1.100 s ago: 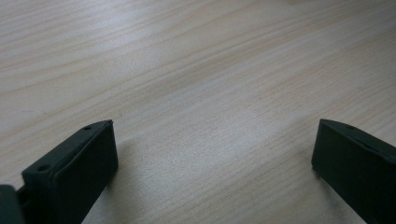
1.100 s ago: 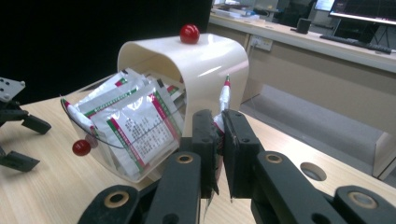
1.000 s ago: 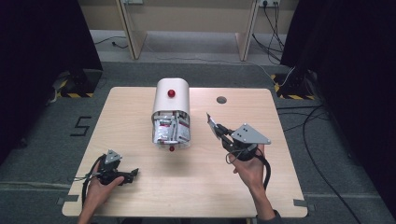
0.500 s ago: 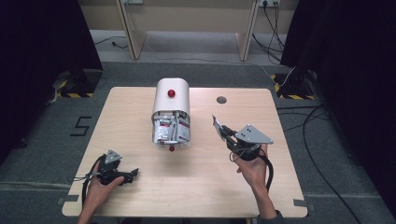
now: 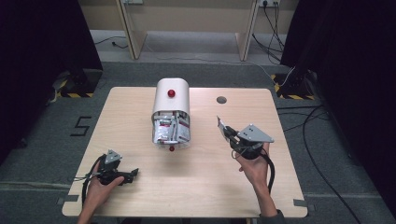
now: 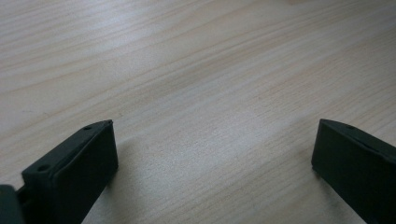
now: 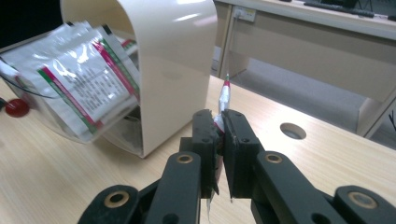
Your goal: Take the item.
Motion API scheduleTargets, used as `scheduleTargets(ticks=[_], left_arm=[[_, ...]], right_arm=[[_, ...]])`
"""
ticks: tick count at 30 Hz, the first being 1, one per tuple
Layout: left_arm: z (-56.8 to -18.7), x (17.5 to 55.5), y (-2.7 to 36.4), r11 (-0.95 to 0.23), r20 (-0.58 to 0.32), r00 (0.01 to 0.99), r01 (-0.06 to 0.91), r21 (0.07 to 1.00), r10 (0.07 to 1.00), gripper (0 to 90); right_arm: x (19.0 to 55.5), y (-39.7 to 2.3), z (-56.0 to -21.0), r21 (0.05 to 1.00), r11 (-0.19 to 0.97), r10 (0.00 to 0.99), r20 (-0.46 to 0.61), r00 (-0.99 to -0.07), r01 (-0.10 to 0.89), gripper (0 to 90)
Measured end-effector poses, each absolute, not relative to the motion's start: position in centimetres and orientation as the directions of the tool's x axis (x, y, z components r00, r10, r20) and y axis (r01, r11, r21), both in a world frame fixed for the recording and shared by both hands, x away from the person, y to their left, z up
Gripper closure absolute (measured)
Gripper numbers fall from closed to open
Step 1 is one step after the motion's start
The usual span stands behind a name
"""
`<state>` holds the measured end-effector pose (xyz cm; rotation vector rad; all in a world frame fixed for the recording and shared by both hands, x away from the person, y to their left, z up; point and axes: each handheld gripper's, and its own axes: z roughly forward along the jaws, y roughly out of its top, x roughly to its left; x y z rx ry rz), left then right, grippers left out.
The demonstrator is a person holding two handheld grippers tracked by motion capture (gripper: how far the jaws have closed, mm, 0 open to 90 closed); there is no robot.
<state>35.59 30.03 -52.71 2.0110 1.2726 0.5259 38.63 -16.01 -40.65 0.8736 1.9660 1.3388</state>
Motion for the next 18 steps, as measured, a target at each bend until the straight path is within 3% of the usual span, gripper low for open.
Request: scheduleTargets(ticks=[18], left_arm=[[-52.7, 35.6, 30.0, -0.282, -0.024, 0.438, 0.619, 0.733, 0.899, 0.0]], right_arm=[[40.6, -18.0, -43.2, 0.921, 0.281, 0.837, -0.098, -0.539, 0.268, 84.2]])
